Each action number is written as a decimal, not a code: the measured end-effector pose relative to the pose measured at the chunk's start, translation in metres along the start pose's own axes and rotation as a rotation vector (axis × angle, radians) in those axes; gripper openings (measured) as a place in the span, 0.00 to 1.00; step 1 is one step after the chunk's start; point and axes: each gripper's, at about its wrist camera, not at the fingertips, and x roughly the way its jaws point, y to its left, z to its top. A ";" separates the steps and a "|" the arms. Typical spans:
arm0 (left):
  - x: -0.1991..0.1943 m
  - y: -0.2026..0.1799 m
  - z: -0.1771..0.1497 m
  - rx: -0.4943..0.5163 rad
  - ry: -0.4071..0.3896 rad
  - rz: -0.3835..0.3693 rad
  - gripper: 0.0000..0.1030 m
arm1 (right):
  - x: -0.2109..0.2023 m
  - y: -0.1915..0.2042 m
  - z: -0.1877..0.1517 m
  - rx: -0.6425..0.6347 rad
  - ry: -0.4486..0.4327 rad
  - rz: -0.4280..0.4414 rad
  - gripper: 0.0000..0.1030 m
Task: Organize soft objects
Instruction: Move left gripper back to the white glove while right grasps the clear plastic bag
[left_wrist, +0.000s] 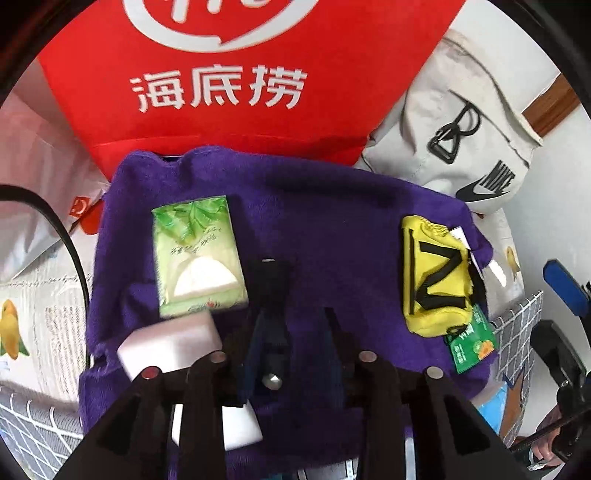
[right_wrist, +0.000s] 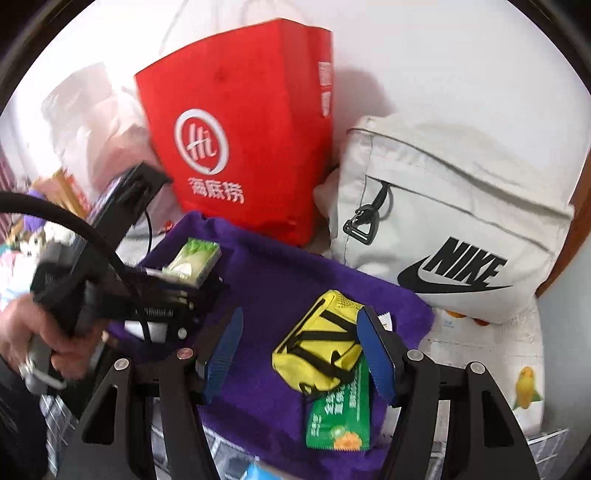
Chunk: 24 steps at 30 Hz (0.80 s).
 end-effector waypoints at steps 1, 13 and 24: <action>-0.004 0.000 -0.003 -0.008 -0.001 -0.001 0.30 | -0.005 0.002 -0.002 -0.005 -0.002 -0.009 0.62; -0.070 -0.006 -0.062 -0.028 -0.093 -0.057 0.43 | -0.059 0.015 -0.074 0.072 0.039 0.060 0.62; -0.117 0.009 -0.169 -0.017 -0.194 -0.034 0.45 | -0.061 0.051 -0.134 0.068 0.103 0.060 0.55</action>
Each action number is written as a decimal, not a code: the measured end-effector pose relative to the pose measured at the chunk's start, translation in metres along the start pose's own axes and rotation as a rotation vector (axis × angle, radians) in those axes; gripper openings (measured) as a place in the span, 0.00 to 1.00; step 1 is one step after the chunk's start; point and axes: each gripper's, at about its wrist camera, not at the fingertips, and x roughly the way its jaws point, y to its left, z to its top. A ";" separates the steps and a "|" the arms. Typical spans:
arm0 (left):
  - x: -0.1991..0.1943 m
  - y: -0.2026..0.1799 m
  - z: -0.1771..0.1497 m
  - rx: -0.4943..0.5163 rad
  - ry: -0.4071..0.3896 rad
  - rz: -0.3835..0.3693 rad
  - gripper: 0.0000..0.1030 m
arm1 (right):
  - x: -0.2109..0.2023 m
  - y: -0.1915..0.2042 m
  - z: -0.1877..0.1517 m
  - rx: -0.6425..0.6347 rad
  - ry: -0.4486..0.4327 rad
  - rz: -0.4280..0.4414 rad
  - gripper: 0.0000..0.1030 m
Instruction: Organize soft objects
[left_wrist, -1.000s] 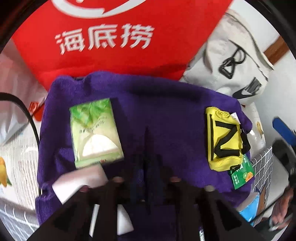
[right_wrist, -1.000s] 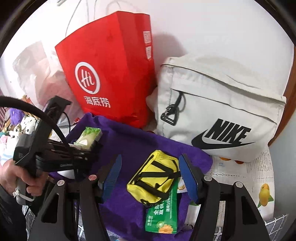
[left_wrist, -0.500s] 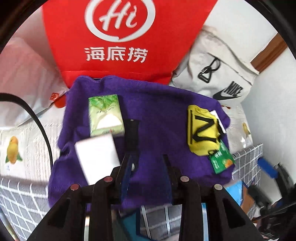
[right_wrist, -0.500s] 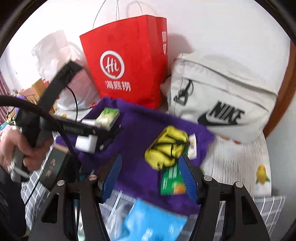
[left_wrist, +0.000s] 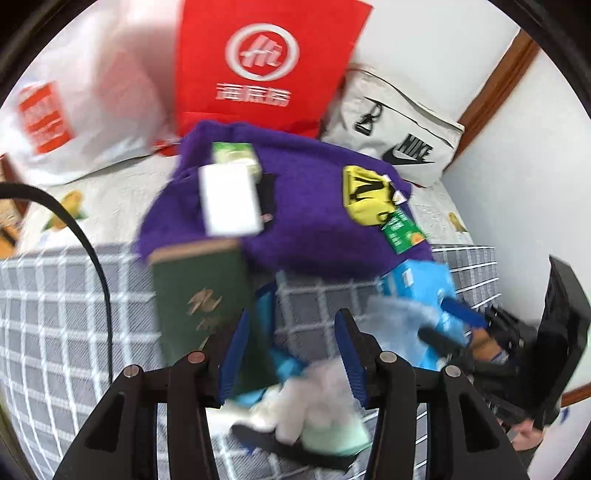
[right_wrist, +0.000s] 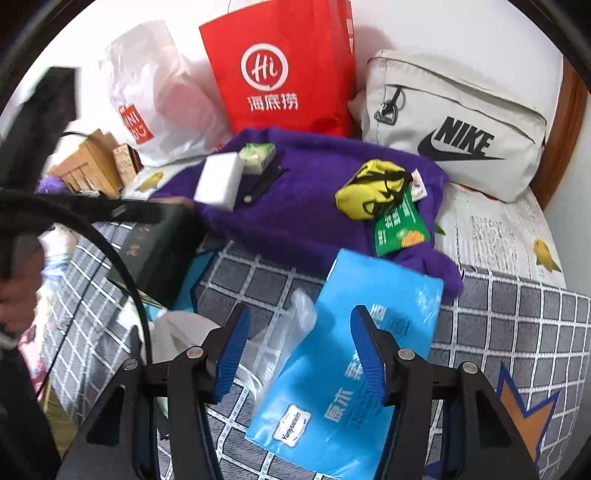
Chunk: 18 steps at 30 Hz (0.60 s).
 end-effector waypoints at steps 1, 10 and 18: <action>-0.005 0.004 -0.012 0.001 -0.009 0.021 0.47 | 0.003 0.002 -0.002 0.000 -0.007 -0.001 0.55; -0.010 0.045 -0.068 -0.068 0.012 0.019 0.47 | 0.027 0.031 -0.010 -0.046 -0.004 0.016 0.04; 0.000 0.040 -0.093 -0.035 0.045 0.006 0.47 | -0.009 0.039 -0.019 0.022 -0.068 0.110 0.04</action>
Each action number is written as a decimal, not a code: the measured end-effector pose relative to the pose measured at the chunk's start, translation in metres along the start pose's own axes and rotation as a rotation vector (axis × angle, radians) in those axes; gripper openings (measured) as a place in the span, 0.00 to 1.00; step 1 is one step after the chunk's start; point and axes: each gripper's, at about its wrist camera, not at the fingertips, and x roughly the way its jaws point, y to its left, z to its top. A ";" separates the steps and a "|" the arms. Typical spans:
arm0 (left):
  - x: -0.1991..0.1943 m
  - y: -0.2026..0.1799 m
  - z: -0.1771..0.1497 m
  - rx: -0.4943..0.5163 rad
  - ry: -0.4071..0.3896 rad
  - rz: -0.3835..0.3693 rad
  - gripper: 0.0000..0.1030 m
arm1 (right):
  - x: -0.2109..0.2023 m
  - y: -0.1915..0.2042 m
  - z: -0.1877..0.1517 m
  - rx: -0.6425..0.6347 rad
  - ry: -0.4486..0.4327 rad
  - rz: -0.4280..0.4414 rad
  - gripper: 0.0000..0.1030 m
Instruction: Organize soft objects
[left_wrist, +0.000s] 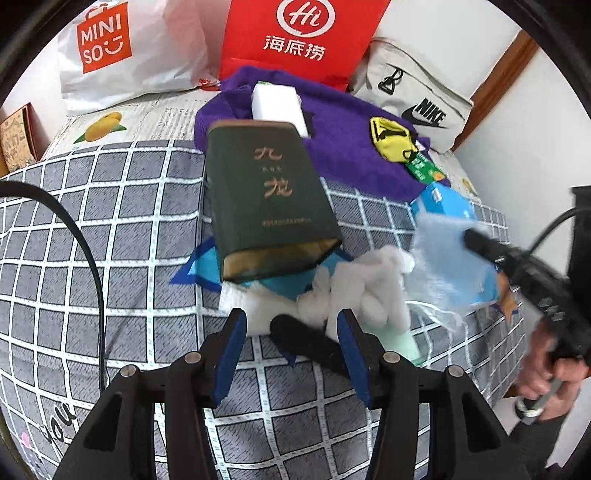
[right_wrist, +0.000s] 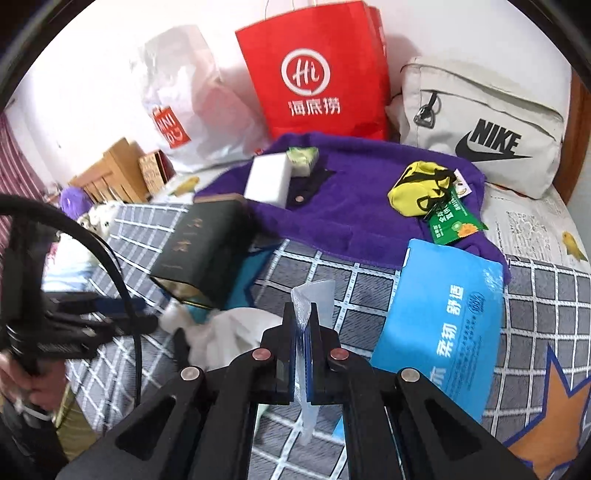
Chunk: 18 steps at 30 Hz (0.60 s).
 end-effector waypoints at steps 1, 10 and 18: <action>0.000 0.000 -0.001 -0.003 0.000 -0.001 0.48 | -0.007 0.001 -0.001 0.006 -0.012 0.001 0.04; 0.007 -0.023 -0.005 0.078 -0.012 -0.020 0.56 | -0.060 0.008 -0.013 0.049 -0.114 0.015 0.04; 0.031 -0.081 0.012 0.244 -0.003 -0.029 0.56 | -0.093 -0.001 -0.029 0.076 -0.156 0.001 0.04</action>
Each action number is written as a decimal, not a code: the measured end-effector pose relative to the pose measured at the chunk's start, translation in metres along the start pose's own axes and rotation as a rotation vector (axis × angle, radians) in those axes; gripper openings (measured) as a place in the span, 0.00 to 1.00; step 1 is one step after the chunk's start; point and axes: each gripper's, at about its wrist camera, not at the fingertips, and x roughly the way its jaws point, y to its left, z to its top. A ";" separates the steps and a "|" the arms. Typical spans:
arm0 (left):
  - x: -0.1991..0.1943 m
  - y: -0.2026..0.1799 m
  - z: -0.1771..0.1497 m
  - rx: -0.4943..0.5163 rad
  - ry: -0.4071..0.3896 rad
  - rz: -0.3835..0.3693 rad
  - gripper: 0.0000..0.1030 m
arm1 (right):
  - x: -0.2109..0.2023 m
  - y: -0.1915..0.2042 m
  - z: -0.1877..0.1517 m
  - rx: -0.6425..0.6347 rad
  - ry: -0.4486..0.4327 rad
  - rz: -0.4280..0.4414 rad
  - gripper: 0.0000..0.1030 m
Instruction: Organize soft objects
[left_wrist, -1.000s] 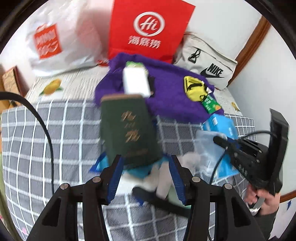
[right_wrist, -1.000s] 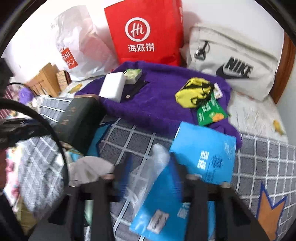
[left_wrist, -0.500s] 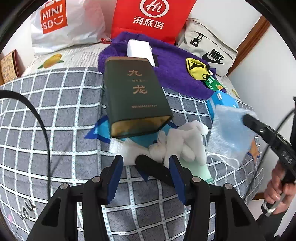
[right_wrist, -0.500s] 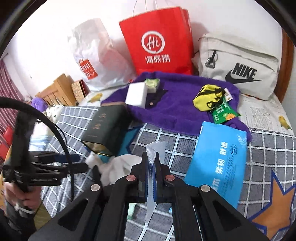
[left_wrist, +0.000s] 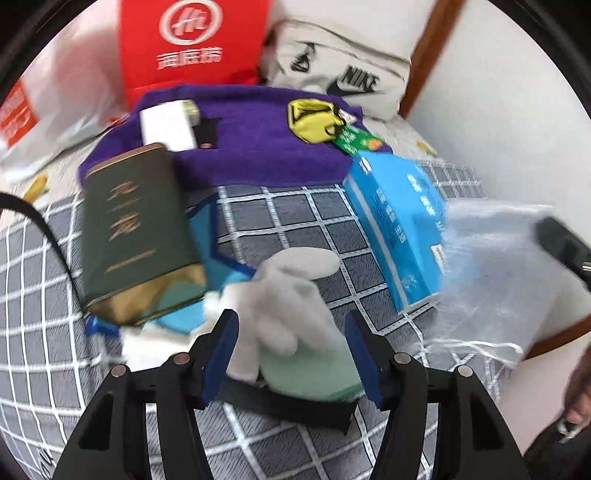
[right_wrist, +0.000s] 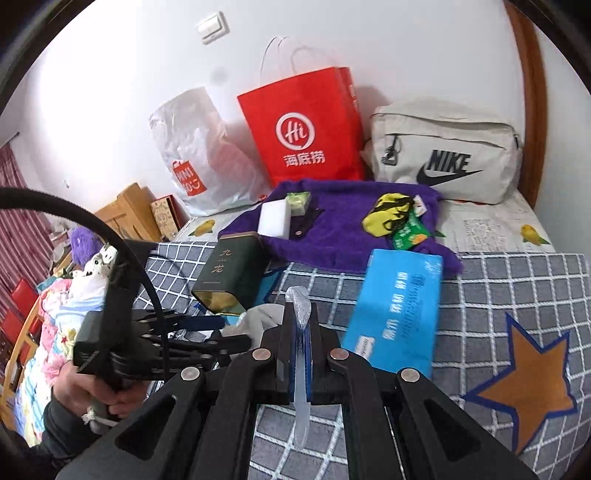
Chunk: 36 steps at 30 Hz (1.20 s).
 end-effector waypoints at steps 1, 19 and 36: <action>0.004 -0.003 0.002 0.007 0.004 0.013 0.56 | -0.004 -0.002 -0.002 -0.001 -0.003 -0.009 0.04; 0.000 0.022 0.011 -0.154 0.015 -0.098 0.11 | -0.033 -0.038 -0.025 0.073 -0.014 -0.010 0.04; -0.091 0.022 0.023 -0.153 -0.158 -0.216 0.10 | -0.050 -0.017 -0.021 0.035 -0.048 -0.001 0.04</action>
